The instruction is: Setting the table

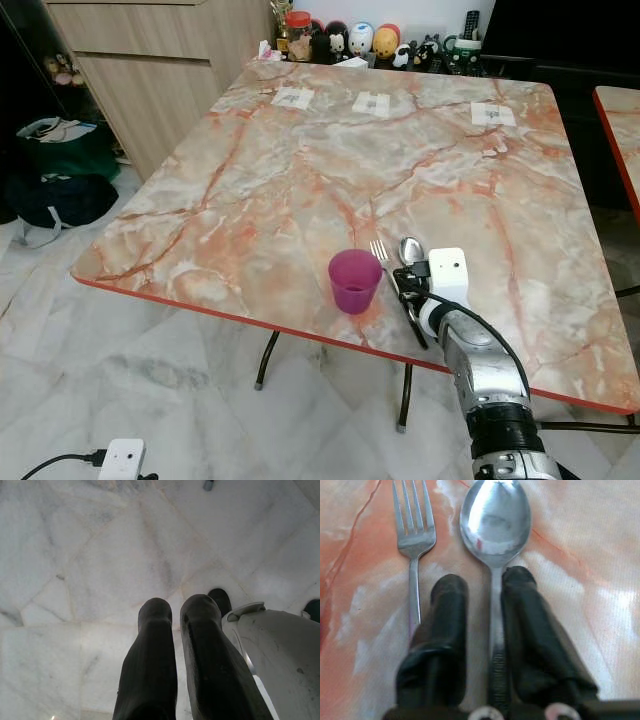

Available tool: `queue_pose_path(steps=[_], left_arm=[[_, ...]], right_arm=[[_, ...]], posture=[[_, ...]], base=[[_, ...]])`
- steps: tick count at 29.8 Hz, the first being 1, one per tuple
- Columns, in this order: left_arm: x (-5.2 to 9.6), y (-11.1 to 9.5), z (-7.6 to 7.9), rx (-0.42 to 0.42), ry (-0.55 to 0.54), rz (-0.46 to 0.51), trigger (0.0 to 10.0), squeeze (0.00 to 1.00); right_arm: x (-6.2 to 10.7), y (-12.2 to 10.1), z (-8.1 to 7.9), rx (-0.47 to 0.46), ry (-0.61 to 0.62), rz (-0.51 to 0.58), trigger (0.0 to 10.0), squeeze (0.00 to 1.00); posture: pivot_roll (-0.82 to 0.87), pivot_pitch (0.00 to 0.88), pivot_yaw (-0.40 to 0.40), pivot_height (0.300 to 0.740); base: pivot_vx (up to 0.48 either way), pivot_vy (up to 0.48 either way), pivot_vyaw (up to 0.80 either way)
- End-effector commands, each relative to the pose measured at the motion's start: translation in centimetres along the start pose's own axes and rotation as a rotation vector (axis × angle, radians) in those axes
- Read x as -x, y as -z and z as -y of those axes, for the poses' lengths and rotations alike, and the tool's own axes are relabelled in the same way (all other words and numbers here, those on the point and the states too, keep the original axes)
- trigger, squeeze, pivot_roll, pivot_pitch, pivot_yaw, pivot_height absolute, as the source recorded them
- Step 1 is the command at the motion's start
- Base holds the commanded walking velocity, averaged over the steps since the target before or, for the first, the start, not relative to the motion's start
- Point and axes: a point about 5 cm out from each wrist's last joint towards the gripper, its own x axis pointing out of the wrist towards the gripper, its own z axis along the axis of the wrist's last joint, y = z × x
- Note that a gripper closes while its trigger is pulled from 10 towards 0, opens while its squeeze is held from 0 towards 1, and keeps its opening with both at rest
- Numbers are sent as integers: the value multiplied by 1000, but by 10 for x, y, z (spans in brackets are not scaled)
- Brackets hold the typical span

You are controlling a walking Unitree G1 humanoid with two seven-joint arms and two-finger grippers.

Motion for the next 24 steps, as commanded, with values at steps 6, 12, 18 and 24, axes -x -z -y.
queue_pose_path(steps=[6, 12, 18, 24], left_arm=[[2, 10, 4, 17, 8, -34, 10000, 0], [2, 11, 5, 16, 6, -38, 10000, 0], [2, 10, 3, 12, 0, -37, 10000, 0], [2, 11, 3, 6, 1, -38, 10000, 0]], right_arm=[[2, 20, 4, 5, 25, -84, 0, 0], [3, 18, 8, -8, 76, -52, 0, 0], [10, 17, 15, -54, 187, 36, 0, 0], [21, -4, 17, -69, 237, 229, 10000, 0]], posture=[[-62, 114, 42, 740], [-65, 112, 40, 740], [-70, 111, 39, 740], [-78, 111, 37, 740]], base=[[0, 0, 0], [0, 0, 0], [0, 0, 0], [0, 0, 0]])
